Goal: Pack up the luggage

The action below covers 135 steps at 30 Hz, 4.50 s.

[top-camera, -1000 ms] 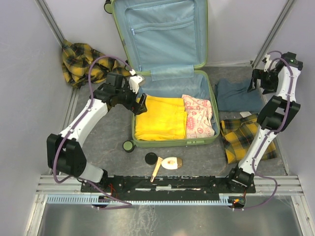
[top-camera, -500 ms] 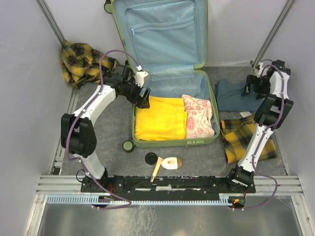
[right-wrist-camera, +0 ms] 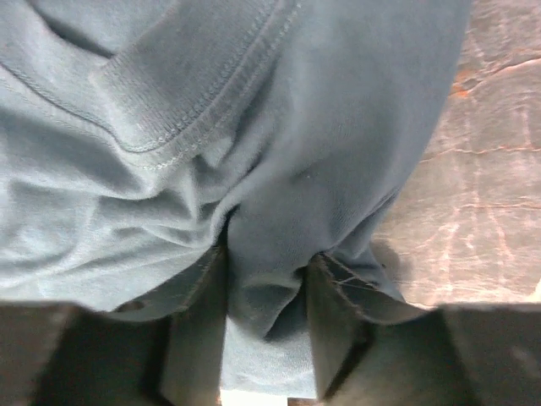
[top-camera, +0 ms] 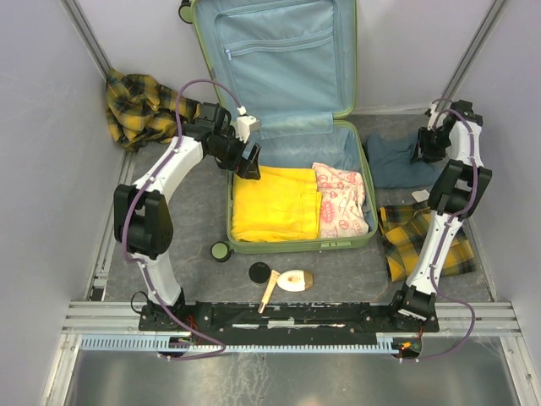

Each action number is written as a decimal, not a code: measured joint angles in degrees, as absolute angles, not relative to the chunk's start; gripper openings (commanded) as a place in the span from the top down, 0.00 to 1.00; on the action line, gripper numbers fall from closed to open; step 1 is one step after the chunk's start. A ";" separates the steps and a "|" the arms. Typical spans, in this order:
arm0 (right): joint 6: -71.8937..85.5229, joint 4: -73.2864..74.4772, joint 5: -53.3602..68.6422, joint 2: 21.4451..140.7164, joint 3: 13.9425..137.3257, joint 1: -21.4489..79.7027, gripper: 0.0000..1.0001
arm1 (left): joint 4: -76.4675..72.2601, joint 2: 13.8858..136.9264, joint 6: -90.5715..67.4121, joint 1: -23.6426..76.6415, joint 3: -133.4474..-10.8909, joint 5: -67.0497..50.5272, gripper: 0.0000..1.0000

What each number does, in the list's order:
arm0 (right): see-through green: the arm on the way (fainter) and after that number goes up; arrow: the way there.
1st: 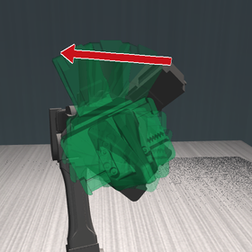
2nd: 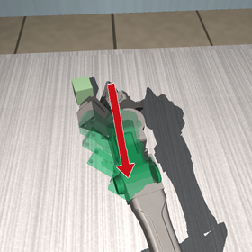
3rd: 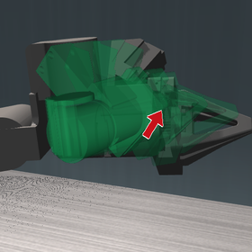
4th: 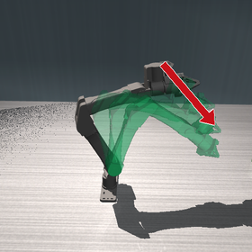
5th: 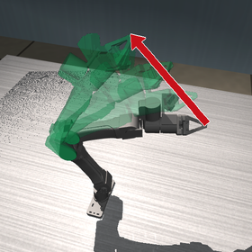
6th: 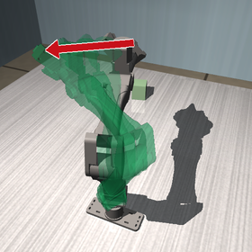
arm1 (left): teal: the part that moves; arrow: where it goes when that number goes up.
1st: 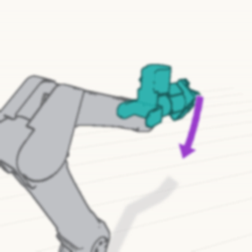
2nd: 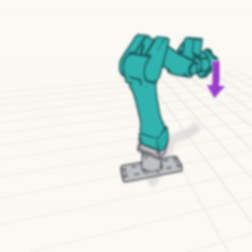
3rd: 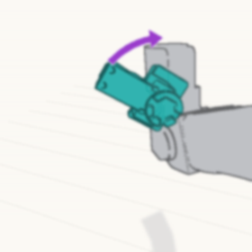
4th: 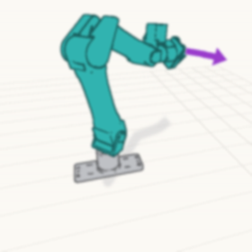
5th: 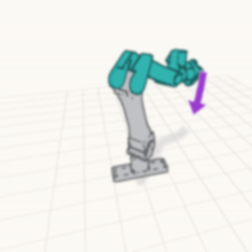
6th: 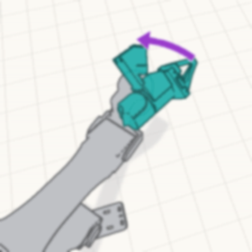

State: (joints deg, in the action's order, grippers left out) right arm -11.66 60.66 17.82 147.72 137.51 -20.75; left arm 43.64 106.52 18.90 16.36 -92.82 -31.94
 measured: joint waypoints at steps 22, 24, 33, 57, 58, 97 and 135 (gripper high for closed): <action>-9.23 62.39 27.03 142.76 134.15 -24.34 0.01 | 43.62 106.52 18.28 16.36 -92.95 -33.61 0.00; -8.97 61.80 26.26 142.76 134.15 -24.80 0.01 | 43.62 106.52 18.28 16.36 -92.95 -33.61 0.00; -8.10 58.70 24.10 144.51 134.15 -25.04 0.01 | 43.62 106.69 18.28 16.36 -92.95 -33.61 0.00; -7.35 56.27 26.85 142.34 125.84 -21.10 0.98 | 41.19 108.92 18.24 16.08 -91.92 -33.63 0.00; -6.76 56.73 27.00 141.99 125.78 -21.10 0.98 | 40.56 108.55 18.17 16.08 -91.24 -33.67 0.00; 20.78 52.99 44.49 109.84 131.13 -15.07 0.98 | 24.97 102.24 11.38 11.57 -79.70 -38.83 0.00; 13.52 30.50 23.59 121.05 99.77 4.84 0.35 | 23.40 97.10 11.16 8.10 -75.55 -38.52 0.01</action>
State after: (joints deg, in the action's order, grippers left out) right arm 13.52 30.50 23.59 121.05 99.77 4.84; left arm 23.40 97.10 11.16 8.10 -75.55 -38.52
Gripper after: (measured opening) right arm 0.424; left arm 0.996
